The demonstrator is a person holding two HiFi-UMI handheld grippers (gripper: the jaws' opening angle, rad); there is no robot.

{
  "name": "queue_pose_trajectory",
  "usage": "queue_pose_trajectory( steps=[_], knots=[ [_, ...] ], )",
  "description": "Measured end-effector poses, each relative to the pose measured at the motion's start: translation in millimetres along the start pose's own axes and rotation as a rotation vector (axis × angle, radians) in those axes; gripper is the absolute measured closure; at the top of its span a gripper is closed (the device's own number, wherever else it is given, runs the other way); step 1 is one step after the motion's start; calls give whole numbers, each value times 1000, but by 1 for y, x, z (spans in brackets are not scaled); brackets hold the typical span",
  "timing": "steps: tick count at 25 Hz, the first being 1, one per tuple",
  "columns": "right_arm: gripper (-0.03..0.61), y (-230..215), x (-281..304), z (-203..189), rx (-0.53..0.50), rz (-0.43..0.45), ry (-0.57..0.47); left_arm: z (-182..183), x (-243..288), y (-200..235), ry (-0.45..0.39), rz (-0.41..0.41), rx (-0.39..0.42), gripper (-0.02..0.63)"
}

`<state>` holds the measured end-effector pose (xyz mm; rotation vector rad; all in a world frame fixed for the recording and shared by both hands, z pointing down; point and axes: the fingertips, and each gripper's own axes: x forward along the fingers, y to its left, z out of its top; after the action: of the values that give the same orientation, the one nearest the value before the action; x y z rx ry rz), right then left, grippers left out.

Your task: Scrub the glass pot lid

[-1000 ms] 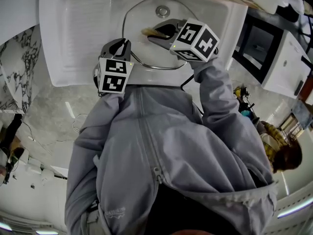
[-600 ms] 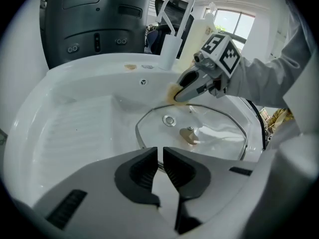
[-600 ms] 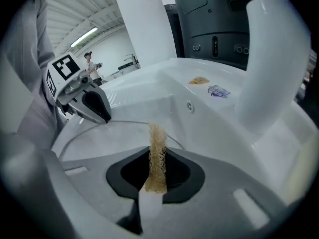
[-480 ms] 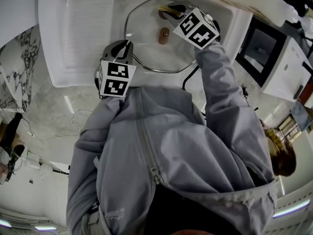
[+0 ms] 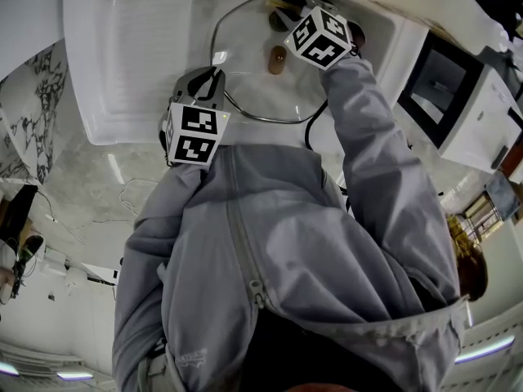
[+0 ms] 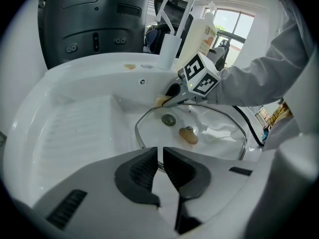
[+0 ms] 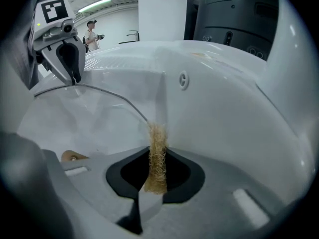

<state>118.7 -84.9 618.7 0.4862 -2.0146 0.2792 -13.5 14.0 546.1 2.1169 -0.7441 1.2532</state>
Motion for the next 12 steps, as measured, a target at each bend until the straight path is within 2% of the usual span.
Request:
queue_pose_trajectory(
  steps=[6, 12],
  knots=[
    [526, 13, 11, -7, -50, 23, 30, 1, -1, 0, 8, 0, 20, 578],
    [526, 20, 13, -10, -25, 66, 35, 1, 2, 0, 13, -2, 29, 578]
  ],
)
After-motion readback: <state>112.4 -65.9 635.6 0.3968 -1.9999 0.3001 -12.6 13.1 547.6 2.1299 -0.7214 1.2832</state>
